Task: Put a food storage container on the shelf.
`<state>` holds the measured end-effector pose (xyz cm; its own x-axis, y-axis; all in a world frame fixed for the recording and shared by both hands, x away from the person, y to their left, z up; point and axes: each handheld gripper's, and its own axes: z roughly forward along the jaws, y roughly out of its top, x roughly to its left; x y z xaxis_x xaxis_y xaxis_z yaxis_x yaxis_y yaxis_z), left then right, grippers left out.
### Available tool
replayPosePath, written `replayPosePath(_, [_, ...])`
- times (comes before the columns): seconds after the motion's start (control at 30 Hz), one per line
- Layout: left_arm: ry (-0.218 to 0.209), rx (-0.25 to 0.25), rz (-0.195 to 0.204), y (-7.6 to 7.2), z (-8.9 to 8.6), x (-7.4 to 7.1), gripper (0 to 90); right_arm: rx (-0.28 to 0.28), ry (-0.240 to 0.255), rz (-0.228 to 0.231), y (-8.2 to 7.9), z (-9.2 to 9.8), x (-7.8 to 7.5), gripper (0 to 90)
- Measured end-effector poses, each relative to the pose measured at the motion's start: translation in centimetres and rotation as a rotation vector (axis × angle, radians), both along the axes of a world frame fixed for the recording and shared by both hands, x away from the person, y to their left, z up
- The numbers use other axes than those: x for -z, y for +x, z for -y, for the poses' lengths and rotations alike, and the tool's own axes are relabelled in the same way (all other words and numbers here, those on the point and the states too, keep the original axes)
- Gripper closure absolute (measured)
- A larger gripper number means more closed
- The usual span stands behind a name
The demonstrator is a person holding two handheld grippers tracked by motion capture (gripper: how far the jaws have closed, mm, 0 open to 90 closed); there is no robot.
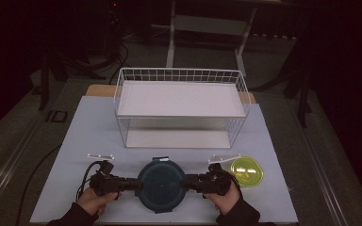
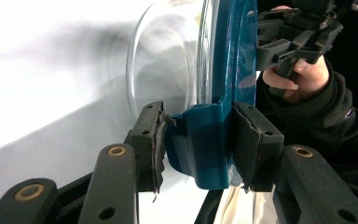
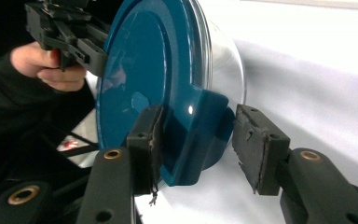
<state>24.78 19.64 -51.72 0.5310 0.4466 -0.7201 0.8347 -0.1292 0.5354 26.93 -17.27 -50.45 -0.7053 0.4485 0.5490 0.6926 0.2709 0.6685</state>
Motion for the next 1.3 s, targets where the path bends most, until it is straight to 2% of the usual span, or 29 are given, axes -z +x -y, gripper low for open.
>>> replayPosePath(0.1, [-0.003,0.0,0.005,-0.1,0.0,0.1,56.0,-0.008,0.027,-0.057,0.2,0.1,0.4,53.4])
replayPosePath(0.33, [-0.011,-0.038,0.001,-0.5,-0.1,0.2,56.1,0.028,0.049,-0.098,0.1,0.1,0.6,53.8])
replayPosePath(0.5, [0.005,-0.047,0.014,-1.1,0.1,-0.1,56.4,0.039,0.048,-0.104,-0.3,0.1,0.4,55.2])
replayPosePath(0.8, [0.006,-0.095,0.015,-1.8,0.6,-0.6,56.6,0.058,0.043,-0.122,-0.7,0.3,0.3,56.3])
replayPosePath(0.9, [0.005,-0.095,0.013,-1.8,0.6,-0.7,56.7,0.06,0.037,-0.121,-0.7,0.3,0.2,56.3])
replayPosePath(1.03, [-0.007,-0.093,0.011,-1.7,0.5,-1.2,57.0,0.068,0.059,-0.128,-0.7,0.4,-0.1,56.4])
replayPosePath(1.13, [-0.007,-0.089,0.021,-1.6,0.7,-1.6,57.0,0.071,0.062,-0.116,-0.6,0.4,-0.5,56.5])
replayPosePath(1.27, [-0.006,-0.085,0.028,-1.5,0.8,-2.1,57.1,0.077,0.068,-0.123,-0.5,0.6,-0.9,56.5])
replayPosePath(1.3, [-0.009,-0.084,0.039,-1.3,1.0,-2.7,57.2,0.082,0.078,-0.124,-0.3,0.8,-1.4,56.6])
